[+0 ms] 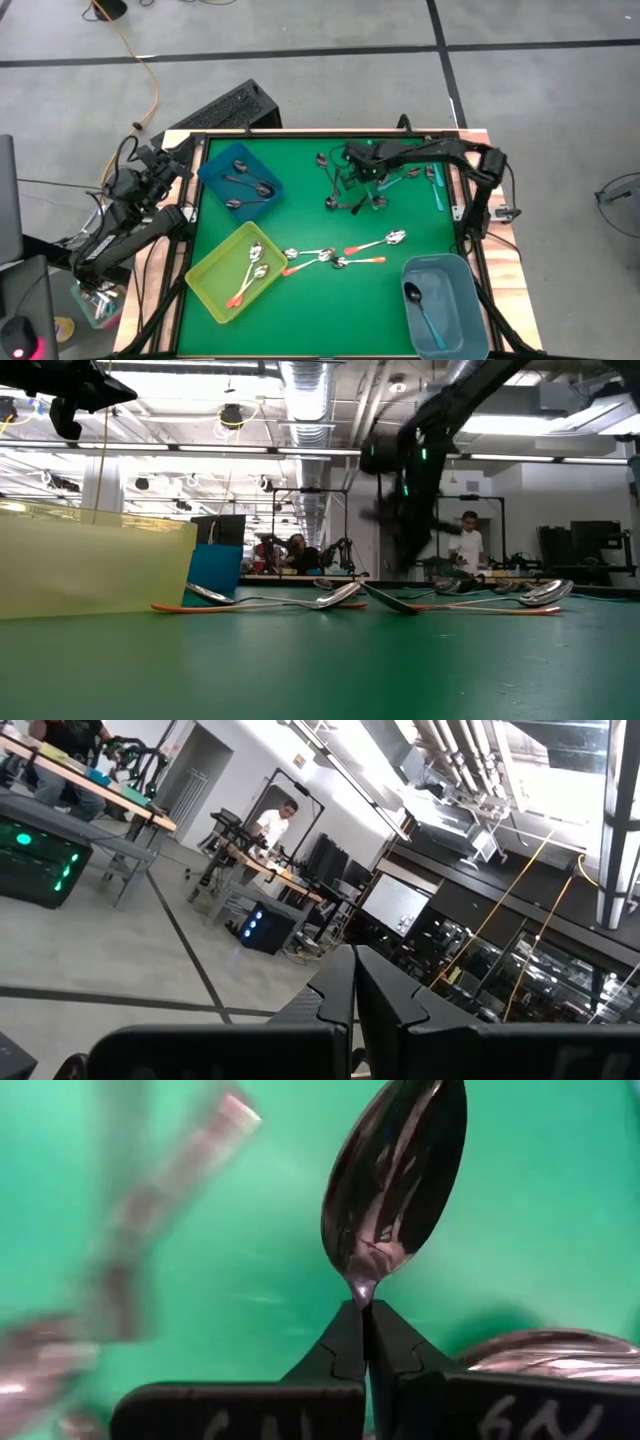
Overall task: Sort silverware by color (type)
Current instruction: Put the blue spoon into the blue bin
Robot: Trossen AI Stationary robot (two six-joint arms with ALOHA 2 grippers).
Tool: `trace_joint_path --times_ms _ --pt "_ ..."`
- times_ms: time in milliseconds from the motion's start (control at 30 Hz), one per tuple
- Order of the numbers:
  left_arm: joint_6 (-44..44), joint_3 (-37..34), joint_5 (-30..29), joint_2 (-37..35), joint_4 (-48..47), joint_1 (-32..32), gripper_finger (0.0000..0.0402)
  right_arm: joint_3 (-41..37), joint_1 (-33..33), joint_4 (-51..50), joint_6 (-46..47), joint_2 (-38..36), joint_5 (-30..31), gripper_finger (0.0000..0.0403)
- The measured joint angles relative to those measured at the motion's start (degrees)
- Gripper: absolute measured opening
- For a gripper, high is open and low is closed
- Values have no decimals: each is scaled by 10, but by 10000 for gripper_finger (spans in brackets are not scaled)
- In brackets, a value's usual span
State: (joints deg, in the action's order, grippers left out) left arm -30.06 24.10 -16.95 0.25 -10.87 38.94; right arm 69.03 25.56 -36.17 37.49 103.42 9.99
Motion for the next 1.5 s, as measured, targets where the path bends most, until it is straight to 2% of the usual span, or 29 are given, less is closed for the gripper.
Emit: trace_joint_path --times_ms 300,467,600,733,867,1067,1333,1500 --pt "3 0 0 0 -2 0 0 23 17 1 -4 -131 55 5" --pt "3 0 0 0 -2 0 0 23 -3 -10 -3 -211 84 5" --pt "-1 0 0 0 -2 0 0 24 -27 -76 33 -284 105 5" --pt "-5 0 0 0 -2 0 0 24 -69 -187 107 -356 124 4" --pt "-6 0 0 0 -2 0 0 24 -143 -287 212 -420 125 5" --pt "-10 0 0 0 -2 0 0 24 -308 -370 396 -482 123 5" --pt "-13 0 0 0 -5 0 0 24 -535 -362 596 -486 42 5" --pt "-27 0 0 0 -11 0 0 24 -654 -288 705 -453 -1 5"
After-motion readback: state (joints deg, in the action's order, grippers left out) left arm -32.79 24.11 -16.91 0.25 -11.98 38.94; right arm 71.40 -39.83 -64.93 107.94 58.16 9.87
